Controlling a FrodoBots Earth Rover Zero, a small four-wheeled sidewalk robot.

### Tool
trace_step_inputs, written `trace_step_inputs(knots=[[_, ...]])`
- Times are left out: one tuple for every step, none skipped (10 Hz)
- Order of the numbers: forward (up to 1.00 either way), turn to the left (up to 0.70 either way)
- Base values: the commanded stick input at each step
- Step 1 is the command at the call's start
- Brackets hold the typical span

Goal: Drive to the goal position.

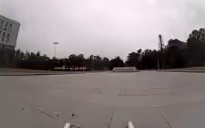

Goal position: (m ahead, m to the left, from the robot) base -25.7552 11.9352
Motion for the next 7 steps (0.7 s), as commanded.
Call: trace_step_inputs(knots=[[0.85, 0.00], [0.85, 0.01], [0.79, 0.09], [0.00, 0.85], [0.00, 0.85], [0.00, 0.85], [0.00, 0.85]])
